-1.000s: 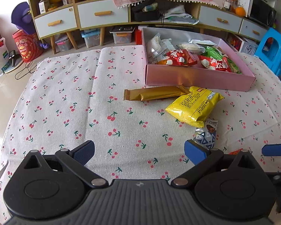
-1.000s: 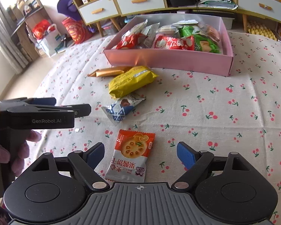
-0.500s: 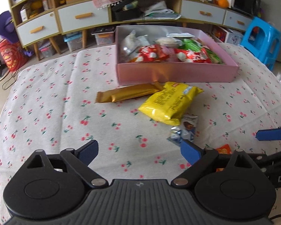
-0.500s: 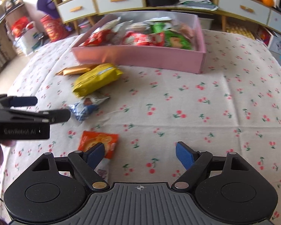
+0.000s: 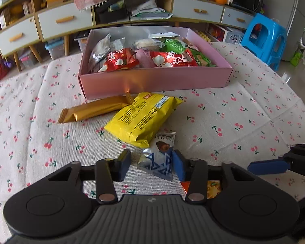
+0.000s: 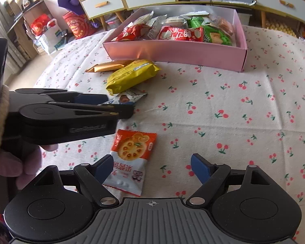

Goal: Organize snacks
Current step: 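Grasp the blue-and-white truffle packet with the left gripper while the right gripper grasps the orange cracker packet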

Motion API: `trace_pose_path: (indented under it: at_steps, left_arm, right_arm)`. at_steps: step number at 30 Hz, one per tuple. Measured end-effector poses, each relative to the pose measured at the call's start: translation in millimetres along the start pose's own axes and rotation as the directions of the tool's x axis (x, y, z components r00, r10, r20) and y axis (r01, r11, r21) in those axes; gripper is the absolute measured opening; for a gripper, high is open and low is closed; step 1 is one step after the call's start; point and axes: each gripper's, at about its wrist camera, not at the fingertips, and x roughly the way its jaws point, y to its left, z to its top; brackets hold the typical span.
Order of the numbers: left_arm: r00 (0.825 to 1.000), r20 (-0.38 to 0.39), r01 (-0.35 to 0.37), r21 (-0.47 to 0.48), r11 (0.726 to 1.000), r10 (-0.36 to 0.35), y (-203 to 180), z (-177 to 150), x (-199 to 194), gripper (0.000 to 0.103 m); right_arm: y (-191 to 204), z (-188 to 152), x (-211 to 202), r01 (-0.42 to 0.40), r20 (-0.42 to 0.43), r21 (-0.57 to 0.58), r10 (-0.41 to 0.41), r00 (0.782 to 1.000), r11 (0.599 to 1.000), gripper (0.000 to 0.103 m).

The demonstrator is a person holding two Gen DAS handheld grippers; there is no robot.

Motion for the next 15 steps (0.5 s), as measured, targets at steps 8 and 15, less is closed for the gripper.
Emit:
trace_pose_path:
  at_steps: [8, 15]
  left_arm:
    - [1.0, -0.02, -0.018, -0.016, 1.0, 0.017, 6.7, -1.8, -6.2, 0.029]
    - [0.998, -0.048, -0.034, -0.022, 0.999, 0.033, 22.9, -11.4, -17.3, 0.029]
  right_arm:
    - [13.8, -0.4, 4.7, -0.018, -0.004, -0.025, 0.018, 1.0, 1.0, 0.085]
    - [32.8, -6.2, 9.2, 0.06, 0.014, -0.12, -0.059, 0.998, 0.991, 0.079]
